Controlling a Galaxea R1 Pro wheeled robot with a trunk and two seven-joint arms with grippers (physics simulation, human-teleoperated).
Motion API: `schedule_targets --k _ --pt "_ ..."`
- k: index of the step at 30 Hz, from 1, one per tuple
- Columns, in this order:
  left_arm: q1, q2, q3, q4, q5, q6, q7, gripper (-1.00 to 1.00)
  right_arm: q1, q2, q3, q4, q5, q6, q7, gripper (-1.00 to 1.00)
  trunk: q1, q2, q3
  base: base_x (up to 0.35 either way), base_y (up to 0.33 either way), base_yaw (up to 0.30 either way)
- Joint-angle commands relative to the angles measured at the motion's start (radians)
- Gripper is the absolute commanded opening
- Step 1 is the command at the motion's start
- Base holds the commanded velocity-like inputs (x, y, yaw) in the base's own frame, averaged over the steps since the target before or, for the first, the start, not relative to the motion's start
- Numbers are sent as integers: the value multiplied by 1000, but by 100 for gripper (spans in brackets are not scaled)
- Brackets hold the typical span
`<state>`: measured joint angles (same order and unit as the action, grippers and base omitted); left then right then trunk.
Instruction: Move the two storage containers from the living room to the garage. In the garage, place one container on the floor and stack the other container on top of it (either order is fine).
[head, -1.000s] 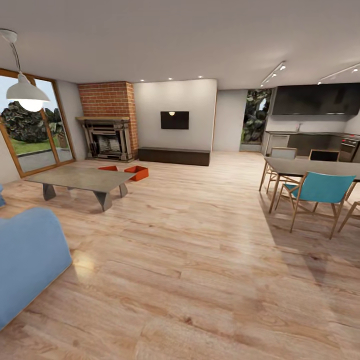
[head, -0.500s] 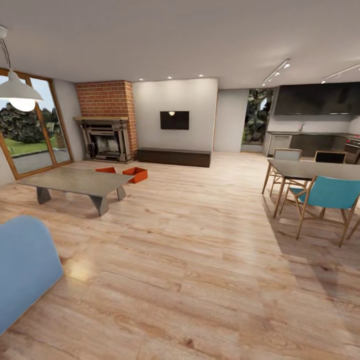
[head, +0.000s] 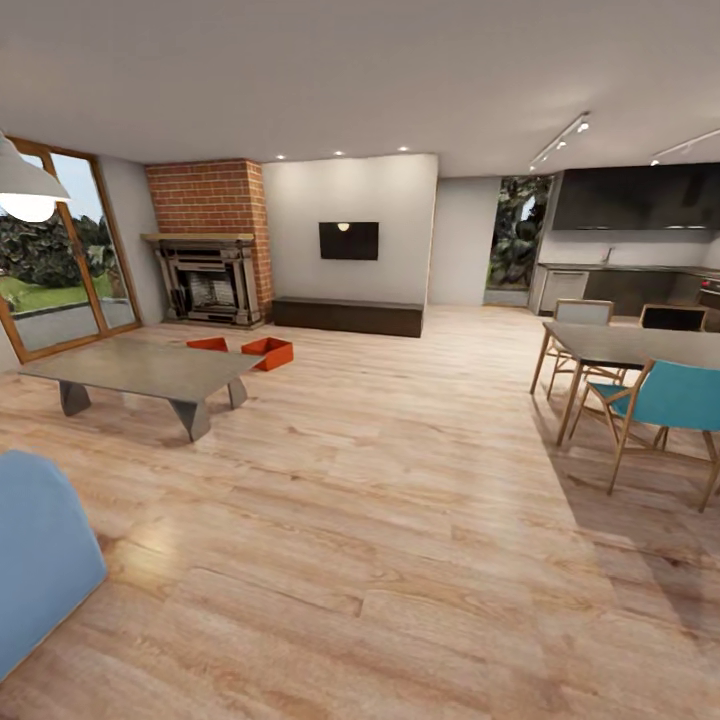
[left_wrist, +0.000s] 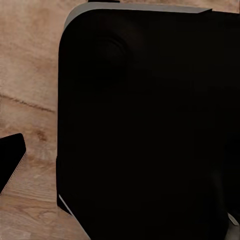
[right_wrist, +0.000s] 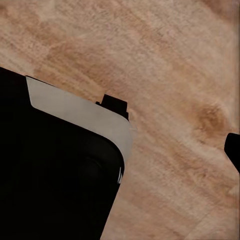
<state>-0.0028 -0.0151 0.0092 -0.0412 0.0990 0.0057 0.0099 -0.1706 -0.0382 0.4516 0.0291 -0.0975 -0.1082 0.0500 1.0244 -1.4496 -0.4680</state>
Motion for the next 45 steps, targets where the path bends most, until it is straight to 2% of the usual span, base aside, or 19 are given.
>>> schedule_targets --k 1,25,38,45 --pt "0 0 0 0 10 2 1 100 -1 0 7 3 -10 -7 5 100 1 0 -1 333 0 0" --pt "0 -2 0 -1 10 0 1 100 -1 0 7 3 -5 -15 6 100 1 0 -1 333 0 0" --pt "0 -2 0 -1 10 -7 1 100 -1 10 5 3 -14 -2 8 100 1 0 -1 333 0 0" --pt "0 -2 0 -1 10 -9 1 100 -1 5 4 3 -14 -2 7 100 1 0 -1 333 0 0"
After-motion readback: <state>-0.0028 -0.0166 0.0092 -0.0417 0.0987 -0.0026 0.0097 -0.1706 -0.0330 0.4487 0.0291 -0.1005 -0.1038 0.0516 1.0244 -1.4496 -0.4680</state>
